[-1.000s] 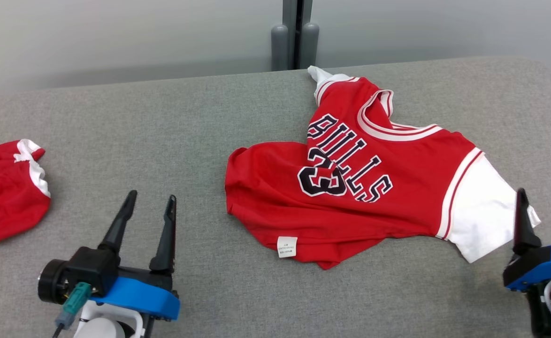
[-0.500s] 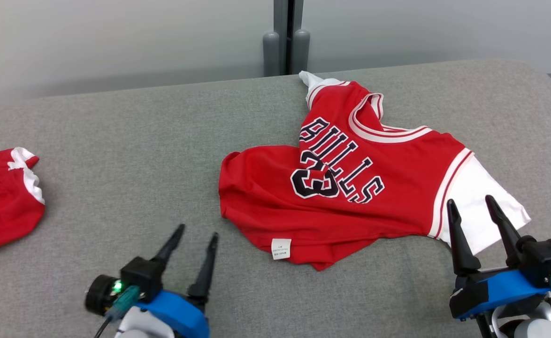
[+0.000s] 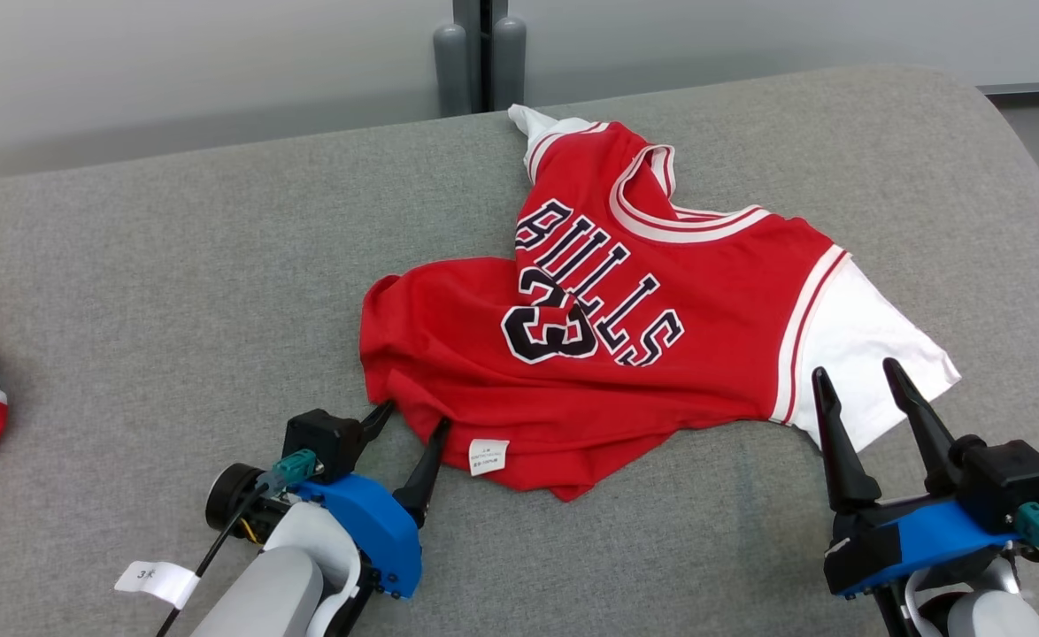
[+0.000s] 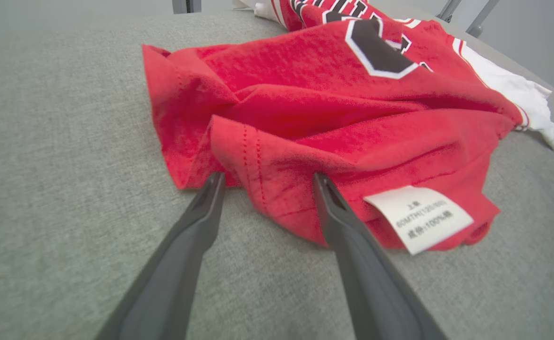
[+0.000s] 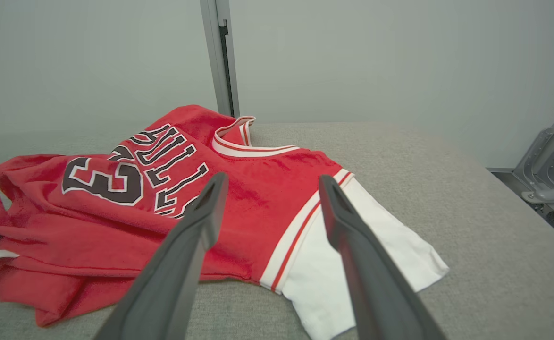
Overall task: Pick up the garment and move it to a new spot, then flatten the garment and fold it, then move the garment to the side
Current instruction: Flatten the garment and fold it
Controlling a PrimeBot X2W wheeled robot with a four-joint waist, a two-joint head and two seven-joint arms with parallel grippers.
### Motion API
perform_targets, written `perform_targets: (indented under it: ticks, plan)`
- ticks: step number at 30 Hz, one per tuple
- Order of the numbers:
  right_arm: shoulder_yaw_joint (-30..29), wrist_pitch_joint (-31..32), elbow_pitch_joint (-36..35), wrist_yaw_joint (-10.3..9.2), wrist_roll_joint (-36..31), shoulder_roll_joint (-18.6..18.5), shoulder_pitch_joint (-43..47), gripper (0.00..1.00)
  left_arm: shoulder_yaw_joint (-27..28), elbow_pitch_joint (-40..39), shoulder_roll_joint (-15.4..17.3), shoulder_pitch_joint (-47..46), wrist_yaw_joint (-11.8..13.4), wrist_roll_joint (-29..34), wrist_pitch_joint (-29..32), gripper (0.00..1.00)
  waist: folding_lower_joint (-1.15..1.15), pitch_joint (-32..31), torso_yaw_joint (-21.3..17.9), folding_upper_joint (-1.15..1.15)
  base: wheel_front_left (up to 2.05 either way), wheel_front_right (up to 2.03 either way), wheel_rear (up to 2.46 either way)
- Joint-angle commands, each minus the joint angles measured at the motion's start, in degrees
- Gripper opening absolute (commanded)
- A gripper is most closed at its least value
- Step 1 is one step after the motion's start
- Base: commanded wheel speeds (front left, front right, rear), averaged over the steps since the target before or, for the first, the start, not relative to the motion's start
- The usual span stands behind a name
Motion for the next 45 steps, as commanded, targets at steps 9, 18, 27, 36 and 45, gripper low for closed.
perform_targets:
  ticks: [9, 18, 27, 36, 45]
  plan:
    - [-0.1, -0.1, 0.0, 0.03, 0.7, -0.1, -0.5, 1.0, -0.5, 3.6, -0.6, -2.9, -0.4, -2.9, 0.1, 0.0, 0.0, 0.2, 0.8, 0.0, 0.0, 0.0, 0.0]
    - [1.0, 0.5, -0.9, 0.03, 0.6, -0.1, -1.0, 1.0, 2.8, -0.7, 2.6, 2.0, 2.8, -5.4, -2.0, 0.0, 0.0, -1.1, 6.5, 0.0, 0.0, 0.0, 0.0]
    - [1.4, 0.9, -1.1, 0.03, 1.5, -0.1, -1.5, 1.0, 6.8, -12.0, 7.0, 9.8, 12.3, -6.9, 2.8, 0.03, 0.0, -1.9, 10.4, 0.0, 0.0, 0.0, 0.0]
    - [-0.1, 1.5, -1.1, 0.03, 1.5, -0.1, -2.0, 1.0, 8.7, -14.9, 7.2, 10.8, 13.4, -5.2, -6.2, 1.0, 0.0, -3.1, 9.5, 0.0, 0.0, 0.0, 0.0]
    - [-2.0, 3.6, -1.5, 0.03, 0.8, -0.1, 0.5, 1.0, 15.3, -18.2, 6.1, 12.4, 12.8, -2.2, -12.8, 1.0, 0.0, -5.7, 7.2, 0.0, 0.0, 0.0, 0.0]
